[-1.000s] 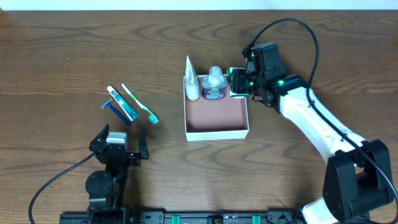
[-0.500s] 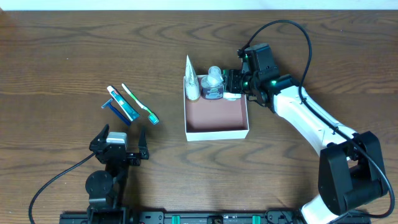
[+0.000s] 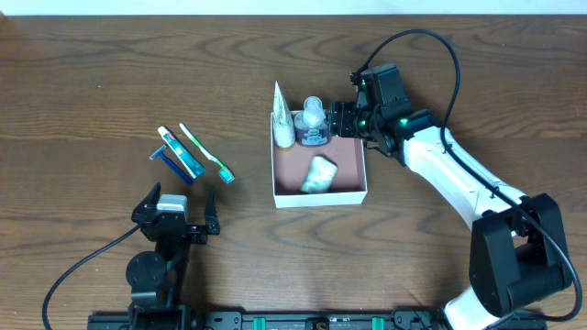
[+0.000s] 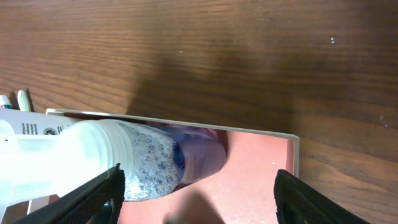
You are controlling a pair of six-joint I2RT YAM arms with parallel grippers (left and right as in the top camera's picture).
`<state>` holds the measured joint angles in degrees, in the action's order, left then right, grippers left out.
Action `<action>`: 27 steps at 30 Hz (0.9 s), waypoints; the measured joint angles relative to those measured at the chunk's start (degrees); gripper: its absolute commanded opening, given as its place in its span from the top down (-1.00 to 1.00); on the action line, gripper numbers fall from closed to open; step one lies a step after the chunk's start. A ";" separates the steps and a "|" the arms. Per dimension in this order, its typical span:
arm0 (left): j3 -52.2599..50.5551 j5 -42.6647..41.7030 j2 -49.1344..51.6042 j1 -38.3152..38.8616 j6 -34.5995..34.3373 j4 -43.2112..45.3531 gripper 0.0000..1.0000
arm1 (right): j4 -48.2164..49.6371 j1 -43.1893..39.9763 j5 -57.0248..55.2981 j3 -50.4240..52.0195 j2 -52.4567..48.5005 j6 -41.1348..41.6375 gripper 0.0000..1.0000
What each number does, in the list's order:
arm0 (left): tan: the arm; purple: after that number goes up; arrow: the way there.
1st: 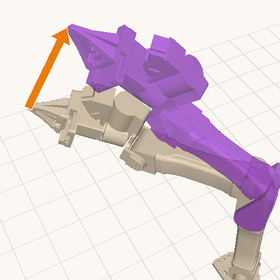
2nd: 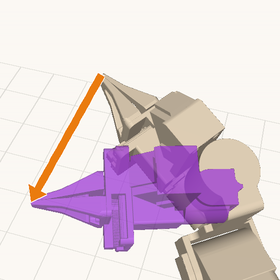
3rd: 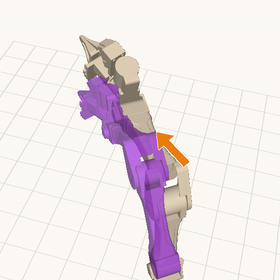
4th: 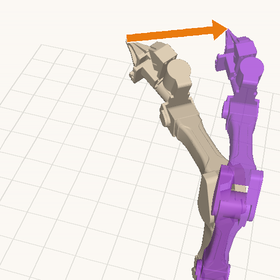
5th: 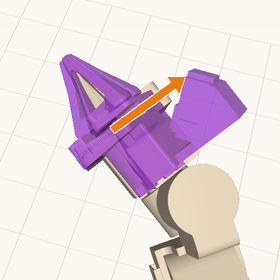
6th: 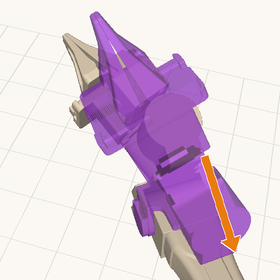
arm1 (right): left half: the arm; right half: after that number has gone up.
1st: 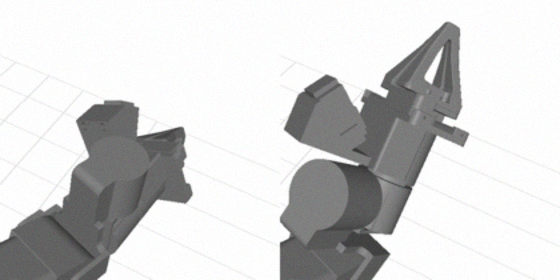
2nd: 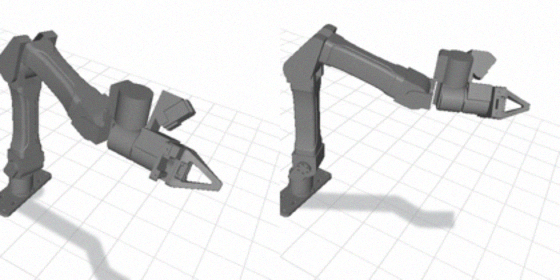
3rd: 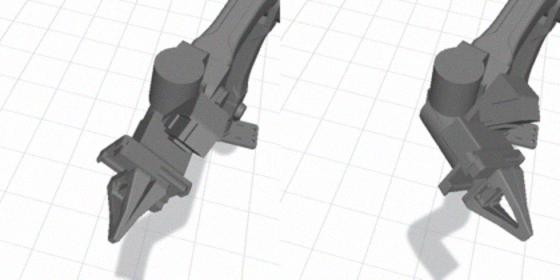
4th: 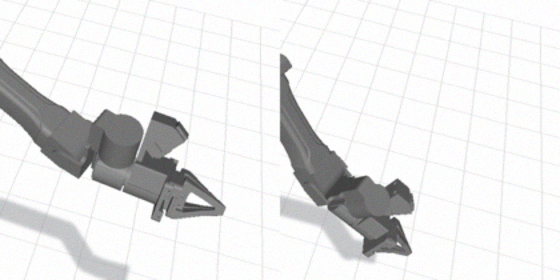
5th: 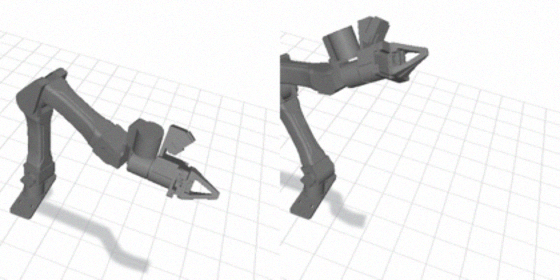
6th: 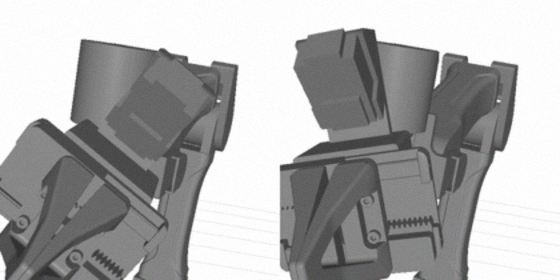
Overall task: Pack container
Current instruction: 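Carry the soap box over the box and drop it inside, then withdraw the right gripper to the right side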
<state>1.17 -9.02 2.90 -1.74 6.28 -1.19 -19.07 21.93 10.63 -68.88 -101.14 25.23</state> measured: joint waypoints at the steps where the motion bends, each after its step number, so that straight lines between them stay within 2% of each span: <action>1: 0.00 0.00 0.00 0.00 0.00 0.00 -0.96 | -0.20 0.00 0.00 0.00 0.07 -0.02 -0.56; 5: 0.00 0.00 0.00 0.00 0.00 0.00 -0.96 | -2.97 -0.13 -0.11 0.00 2.40 -0.09 -0.59; 9: 0.00 0.00 0.00 0.00 0.00 0.00 -0.96 | -8.90 -1.38 -0.98 0.02 9.79 -0.70 -0.70; 14: 0.00 0.00 0.00 0.00 0.00 0.00 -0.96 | -17.57 -6.86 -9.09 -0.22 21.68 -1.88 -0.85; 17: 0.00 0.00 0.00 0.00 0.00 0.00 -0.96 | -20.52 -12.37 -16.31 -0.39 25.00 -2.32 -0.98; 21: 0.00 0.00 0.00 0.00 0.00 0.00 -0.96 | -21.66 -21.05 -22.29 -0.42 24.44 -1.27 -0.99; 27: 0.00 0.00 0.00 0.00 0.00 0.00 -0.96 | -21.27 -32.00 -24.92 -0.39 19.17 2.36 -0.99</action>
<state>1.17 -9.02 2.90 -1.74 6.28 -1.19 -40.34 -10.07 -14.28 -69.28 -81.97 27.59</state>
